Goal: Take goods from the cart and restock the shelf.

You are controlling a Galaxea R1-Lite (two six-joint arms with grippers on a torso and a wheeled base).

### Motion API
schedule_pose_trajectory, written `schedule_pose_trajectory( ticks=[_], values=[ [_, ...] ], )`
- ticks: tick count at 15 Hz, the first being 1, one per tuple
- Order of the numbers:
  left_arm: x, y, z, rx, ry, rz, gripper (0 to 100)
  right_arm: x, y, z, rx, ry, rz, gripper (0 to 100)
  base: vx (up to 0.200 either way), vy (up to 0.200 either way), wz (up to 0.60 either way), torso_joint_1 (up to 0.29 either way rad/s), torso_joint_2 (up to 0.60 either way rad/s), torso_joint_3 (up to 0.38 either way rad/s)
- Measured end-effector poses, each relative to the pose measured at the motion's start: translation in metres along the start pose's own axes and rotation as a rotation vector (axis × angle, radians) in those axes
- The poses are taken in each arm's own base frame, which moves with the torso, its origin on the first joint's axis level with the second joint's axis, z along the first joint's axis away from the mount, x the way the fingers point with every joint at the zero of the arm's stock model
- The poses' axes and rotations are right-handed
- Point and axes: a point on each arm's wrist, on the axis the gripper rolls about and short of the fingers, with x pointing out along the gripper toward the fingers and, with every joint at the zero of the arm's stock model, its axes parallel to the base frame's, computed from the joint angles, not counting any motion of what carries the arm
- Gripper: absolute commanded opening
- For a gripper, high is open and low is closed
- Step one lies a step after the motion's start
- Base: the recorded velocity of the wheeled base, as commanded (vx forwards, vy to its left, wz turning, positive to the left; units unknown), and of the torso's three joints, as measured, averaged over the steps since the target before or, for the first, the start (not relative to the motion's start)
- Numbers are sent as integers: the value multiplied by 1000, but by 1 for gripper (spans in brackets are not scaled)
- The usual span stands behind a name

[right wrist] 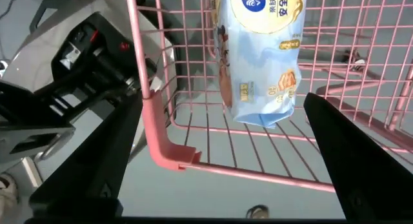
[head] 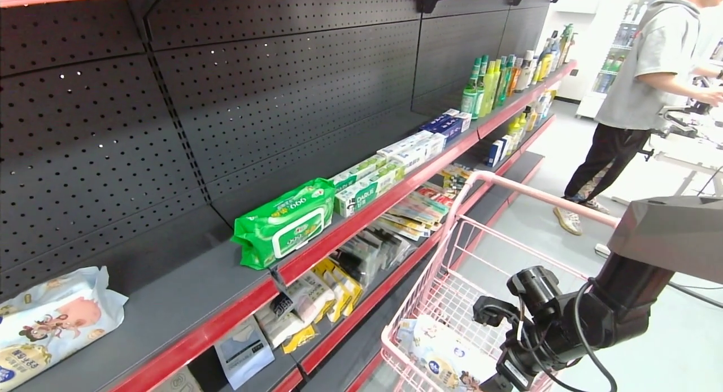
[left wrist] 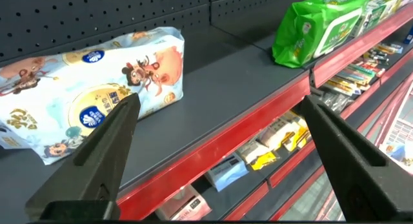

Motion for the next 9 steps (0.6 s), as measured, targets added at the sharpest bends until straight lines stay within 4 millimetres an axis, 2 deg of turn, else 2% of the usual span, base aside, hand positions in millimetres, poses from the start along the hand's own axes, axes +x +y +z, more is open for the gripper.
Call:
schedule_pose_trajectory(
  ticks=[9],
  values=[
    [0,0,0,0,0,0,100,5,-2,1,-10,-26,-16,100,0,0,0,-139,325,178]
  ],
)
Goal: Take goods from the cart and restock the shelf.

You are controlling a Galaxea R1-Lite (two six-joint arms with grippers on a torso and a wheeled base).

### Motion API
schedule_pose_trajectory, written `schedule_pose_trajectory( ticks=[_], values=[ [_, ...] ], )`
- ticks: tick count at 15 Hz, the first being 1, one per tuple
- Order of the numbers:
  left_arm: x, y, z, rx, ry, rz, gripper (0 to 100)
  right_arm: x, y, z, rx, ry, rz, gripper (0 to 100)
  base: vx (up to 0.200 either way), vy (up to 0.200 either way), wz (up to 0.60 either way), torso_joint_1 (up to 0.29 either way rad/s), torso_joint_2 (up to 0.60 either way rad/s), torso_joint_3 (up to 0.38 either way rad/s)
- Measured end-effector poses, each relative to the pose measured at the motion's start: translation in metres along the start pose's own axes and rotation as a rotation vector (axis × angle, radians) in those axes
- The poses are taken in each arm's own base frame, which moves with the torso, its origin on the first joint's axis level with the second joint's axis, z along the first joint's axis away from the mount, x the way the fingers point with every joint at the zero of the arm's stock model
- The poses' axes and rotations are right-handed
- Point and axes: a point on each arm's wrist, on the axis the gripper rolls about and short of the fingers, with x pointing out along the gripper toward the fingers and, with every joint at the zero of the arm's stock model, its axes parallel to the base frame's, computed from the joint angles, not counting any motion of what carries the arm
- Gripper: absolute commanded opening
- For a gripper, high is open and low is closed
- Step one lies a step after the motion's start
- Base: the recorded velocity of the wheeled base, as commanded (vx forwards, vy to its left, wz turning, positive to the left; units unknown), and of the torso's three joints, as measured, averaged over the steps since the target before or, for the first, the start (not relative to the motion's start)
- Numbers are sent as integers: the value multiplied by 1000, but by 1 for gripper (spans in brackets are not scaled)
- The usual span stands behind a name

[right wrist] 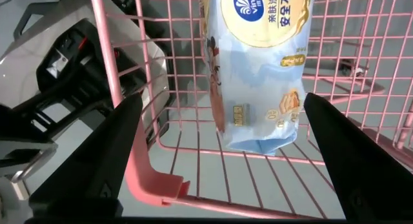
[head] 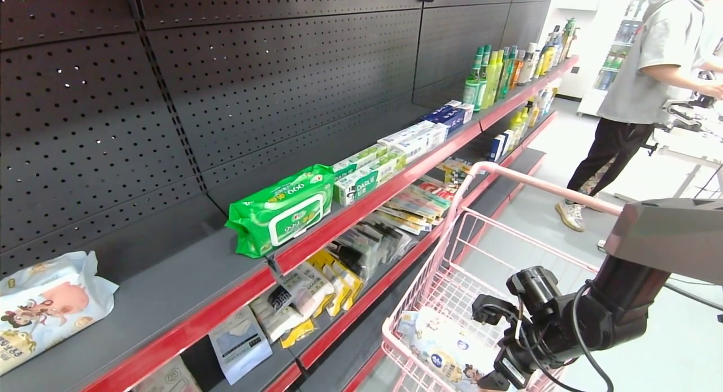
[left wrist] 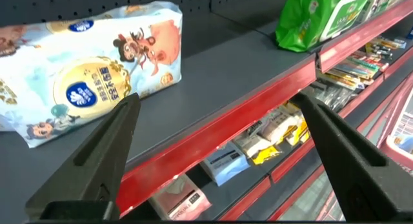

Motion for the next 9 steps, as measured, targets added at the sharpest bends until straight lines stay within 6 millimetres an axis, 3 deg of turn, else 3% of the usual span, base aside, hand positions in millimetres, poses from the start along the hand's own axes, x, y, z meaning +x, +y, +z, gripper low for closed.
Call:
schedule_pose_trajectory(
  ticks=[3,9],
  values=[
    [0,0,0,1,0,0,100,0,-1,-2,0,1,-2,100,0,0,0,-128,300,167],
    [0,0,0,19,0,0,100,-3,-12,-9,-16,3,-16,100,0,0,0,-15,35,23]
  ],
)
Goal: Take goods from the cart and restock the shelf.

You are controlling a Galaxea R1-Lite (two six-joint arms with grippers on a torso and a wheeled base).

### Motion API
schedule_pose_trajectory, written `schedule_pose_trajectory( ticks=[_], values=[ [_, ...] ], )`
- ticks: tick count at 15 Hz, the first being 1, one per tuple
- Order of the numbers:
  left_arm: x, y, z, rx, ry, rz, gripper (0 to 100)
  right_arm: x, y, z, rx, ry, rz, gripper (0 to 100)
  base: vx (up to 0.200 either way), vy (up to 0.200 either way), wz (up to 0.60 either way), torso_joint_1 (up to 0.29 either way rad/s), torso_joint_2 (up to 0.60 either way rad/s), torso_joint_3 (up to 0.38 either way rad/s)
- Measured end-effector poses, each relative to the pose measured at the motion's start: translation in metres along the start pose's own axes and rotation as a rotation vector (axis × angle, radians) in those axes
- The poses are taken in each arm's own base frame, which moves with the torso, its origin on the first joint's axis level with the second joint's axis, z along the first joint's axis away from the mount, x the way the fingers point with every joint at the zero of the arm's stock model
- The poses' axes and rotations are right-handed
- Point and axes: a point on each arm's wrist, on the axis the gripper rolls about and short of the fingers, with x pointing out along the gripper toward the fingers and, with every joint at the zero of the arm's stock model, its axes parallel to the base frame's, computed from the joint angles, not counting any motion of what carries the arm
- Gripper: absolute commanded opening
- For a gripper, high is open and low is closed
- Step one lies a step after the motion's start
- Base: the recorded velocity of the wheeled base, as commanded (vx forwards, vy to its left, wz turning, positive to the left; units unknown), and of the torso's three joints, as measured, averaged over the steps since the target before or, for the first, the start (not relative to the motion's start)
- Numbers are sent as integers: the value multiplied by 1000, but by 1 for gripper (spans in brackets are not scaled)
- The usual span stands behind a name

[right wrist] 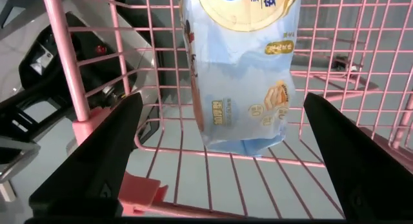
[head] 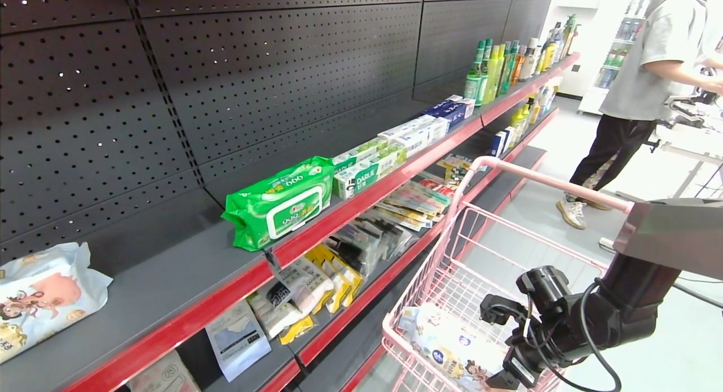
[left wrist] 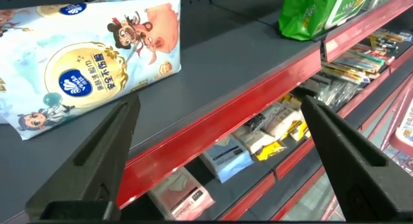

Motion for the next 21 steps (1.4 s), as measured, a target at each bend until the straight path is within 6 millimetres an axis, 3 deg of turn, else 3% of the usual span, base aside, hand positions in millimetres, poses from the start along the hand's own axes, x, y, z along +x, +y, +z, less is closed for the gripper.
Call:
schedule_pose_trajectory(
  ticks=[4,21],
  values=[
    [0,0,0,10,0,1,100,-1,-2,-2,10,2,-2,100,0,0,0,-141,333,185],
    [0,0,0,17,0,3,100,6,-10,-3,13,-56,-16,100,0,0,0,-29,75,44]
  ],
)
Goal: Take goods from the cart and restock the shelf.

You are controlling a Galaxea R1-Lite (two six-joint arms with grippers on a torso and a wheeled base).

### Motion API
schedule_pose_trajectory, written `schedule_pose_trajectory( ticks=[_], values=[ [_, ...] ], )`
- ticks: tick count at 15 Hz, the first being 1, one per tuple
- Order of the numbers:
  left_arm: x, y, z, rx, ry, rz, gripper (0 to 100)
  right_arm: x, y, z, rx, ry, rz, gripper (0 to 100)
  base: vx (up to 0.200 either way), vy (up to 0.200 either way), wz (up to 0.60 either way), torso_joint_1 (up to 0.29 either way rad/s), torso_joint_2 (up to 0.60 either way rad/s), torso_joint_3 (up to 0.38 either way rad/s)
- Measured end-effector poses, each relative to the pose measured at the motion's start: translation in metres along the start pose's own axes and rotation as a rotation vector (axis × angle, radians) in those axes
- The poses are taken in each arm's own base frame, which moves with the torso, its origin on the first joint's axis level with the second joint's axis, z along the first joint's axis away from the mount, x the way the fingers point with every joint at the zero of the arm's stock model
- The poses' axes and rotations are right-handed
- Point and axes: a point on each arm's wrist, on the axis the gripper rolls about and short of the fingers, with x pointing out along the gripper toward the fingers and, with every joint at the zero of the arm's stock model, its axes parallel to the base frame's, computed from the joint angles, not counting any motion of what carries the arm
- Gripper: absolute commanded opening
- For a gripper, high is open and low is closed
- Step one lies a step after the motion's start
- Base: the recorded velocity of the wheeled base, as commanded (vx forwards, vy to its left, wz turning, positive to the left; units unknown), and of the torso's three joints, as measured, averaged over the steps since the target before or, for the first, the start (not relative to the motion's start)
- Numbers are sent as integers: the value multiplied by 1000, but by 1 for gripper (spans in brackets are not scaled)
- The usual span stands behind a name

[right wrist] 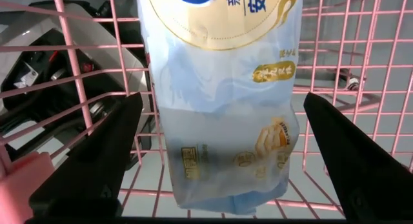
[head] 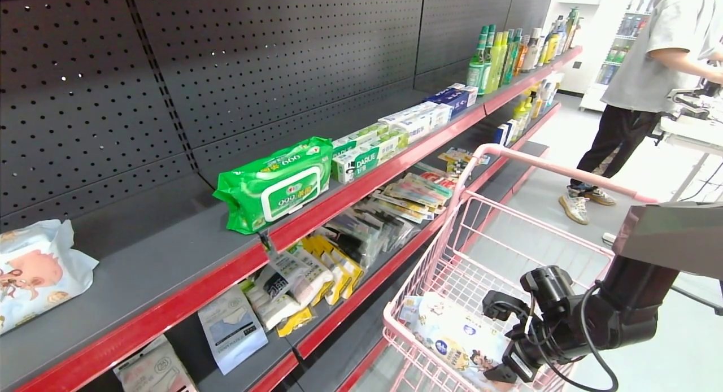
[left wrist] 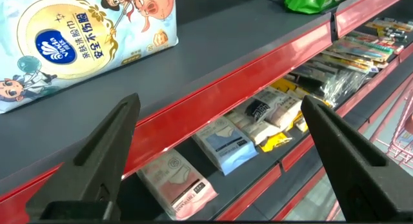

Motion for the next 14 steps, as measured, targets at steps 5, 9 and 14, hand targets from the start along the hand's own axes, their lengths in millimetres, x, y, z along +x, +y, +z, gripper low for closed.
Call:
schedule_pose_trajectory(
  ticks=[5,9,14],
  values=[
    [0,0,0,0,0,-1,100,3,2,-3,-4,-7,-4,100,0,0,0,0,0,0],
    [0,0,0,0,1,0,100,4,3,-4,-2,-4,-1,100,0,0,0,-46,111,65],
    [0,0,0,0,0,-1,100,5,2,-3,-9,-20,-11,100,0,0,0,-2,14,8]
  ],
)
